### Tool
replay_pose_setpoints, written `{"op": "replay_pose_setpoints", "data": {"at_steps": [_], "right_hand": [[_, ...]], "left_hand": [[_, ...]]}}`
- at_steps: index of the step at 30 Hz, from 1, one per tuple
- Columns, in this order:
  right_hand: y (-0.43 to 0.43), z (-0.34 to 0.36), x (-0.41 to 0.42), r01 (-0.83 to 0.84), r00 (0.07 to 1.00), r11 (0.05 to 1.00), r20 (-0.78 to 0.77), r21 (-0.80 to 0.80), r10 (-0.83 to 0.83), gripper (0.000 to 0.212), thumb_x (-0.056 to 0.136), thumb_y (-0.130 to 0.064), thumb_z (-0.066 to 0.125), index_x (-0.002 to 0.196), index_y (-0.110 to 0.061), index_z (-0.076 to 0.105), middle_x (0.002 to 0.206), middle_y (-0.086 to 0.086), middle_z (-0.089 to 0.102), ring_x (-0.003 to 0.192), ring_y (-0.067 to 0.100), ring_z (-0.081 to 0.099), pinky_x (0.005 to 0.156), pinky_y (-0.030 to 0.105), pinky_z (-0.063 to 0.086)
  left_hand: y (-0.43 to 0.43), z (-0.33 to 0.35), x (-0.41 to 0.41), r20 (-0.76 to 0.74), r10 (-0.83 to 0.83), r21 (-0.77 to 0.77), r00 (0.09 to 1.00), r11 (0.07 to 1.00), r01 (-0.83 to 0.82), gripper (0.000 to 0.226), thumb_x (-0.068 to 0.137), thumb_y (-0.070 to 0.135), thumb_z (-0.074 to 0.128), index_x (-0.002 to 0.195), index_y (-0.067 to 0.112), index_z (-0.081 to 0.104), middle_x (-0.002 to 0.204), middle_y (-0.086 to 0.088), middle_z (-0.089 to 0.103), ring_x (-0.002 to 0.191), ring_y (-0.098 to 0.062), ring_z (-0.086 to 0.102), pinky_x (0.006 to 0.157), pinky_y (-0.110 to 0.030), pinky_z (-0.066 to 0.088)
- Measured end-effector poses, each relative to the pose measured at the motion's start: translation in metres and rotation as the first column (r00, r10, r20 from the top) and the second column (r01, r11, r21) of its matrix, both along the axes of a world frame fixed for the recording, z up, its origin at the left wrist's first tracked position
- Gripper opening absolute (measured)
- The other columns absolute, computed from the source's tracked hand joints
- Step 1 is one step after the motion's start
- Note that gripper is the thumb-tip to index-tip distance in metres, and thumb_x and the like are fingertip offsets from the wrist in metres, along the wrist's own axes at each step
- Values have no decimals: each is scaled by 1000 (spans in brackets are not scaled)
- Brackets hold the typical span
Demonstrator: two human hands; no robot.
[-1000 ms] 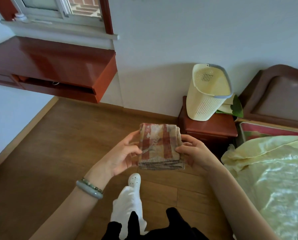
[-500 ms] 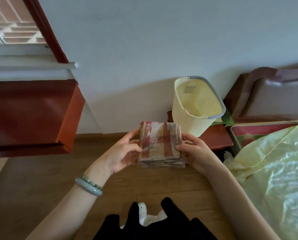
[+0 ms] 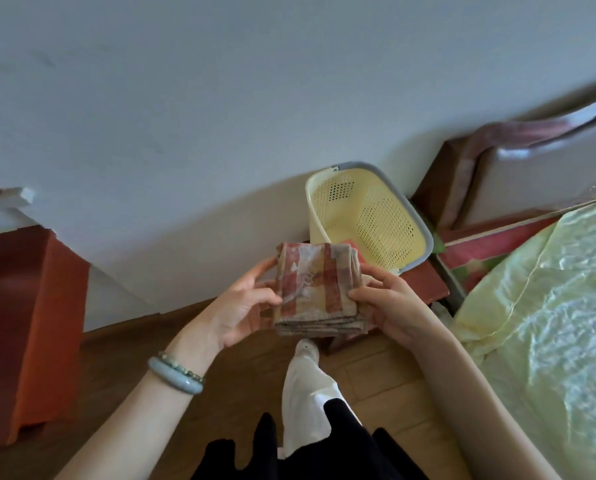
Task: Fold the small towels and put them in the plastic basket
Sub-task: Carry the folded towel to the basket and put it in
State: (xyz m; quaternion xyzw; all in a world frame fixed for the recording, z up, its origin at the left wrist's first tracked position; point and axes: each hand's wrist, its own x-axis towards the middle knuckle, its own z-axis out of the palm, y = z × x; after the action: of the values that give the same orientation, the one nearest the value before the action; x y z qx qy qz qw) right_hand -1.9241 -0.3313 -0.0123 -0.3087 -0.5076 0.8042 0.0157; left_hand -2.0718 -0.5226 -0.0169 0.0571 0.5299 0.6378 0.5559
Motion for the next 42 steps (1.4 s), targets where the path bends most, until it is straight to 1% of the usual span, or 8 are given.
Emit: {"op": "replay_pose_setpoints", "data": {"at_steps": [3,9,12,16,20,24,30,42], "right_hand": [[37,-4,-33,40,998,999,39,16,-41,48,71,0,66,118,-10,60,95,15,65,90,30,66,75,46,57],[105,-5,-83,130,989,991,73,24,-131,40,85,7,56,120,-12,58,89,8,64,89,26,65,73,42,57],[130,-6,-97,164,979,986,112,38,-168,40,86,6,55,122,-10,56,92,9,63,95,29,63,78,45,58],[152,-8,-107,246,959,969,139,15,-246,38,87,4,56,120,-13,57,100,14,61,102,33,63,82,48,56],[166,-17,-115,337,926,941,175,13,-334,40,86,3,57,122,-16,56,101,16,61,103,32,63,81,46,57],[172,-32,-123,447,864,894,246,23,-438,41,86,2,58,122,-18,55,99,13,62,100,29,64,78,44,57],[170,-63,-144,588,771,809,324,-31,-548,41,85,4,58,120,-18,55,97,16,60,95,30,65,73,44,58],[180,-175,-168,840,500,517,602,-164,-623,49,83,14,48,121,-17,50,94,12,63,83,28,62,72,45,54]], "left_hand": [[43,-7,-43,-7,-34,-17,999,999,34,64,78,-4,58,130,32,49,112,-17,65,98,-31,64,76,-44,57],[133,-7,-111,-27,-136,-64,990,989,134,61,74,15,62,131,34,48,110,-16,67,102,-32,63,82,-46,52],[169,-3,-129,-58,-187,-90,981,979,181,59,73,14,60,128,32,49,111,-18,61,104,-34,57,82,-45,50],[208,-4,-154,-35,-274,-98,961,958,269,46,91,3,50,127,30,49,97,-10,62,95,-28,57,80,-44,52],[245,-12,-173,-88,-407,-160,909,907,390,46,92,1,46,120,36,52,106,-13,59,102,-32,56,88,-51,50],[280,-27,-189,-153,-553,-242,819,824,512,53,92,1,47,128,40,48,115,-16,57,104,-28,58,79,-42,55],[320,-58,-218,-220,-749,-396,625,654,644,61,91,0,47,141,33,36,116,-9,55,107,-22,59,89,-47,54],[388,-165,-226,-124,-939,-589,320,329,738,65,89,-8,46,142,28,33,110,-5,56,100,-20,61,72,-37,59]]}}
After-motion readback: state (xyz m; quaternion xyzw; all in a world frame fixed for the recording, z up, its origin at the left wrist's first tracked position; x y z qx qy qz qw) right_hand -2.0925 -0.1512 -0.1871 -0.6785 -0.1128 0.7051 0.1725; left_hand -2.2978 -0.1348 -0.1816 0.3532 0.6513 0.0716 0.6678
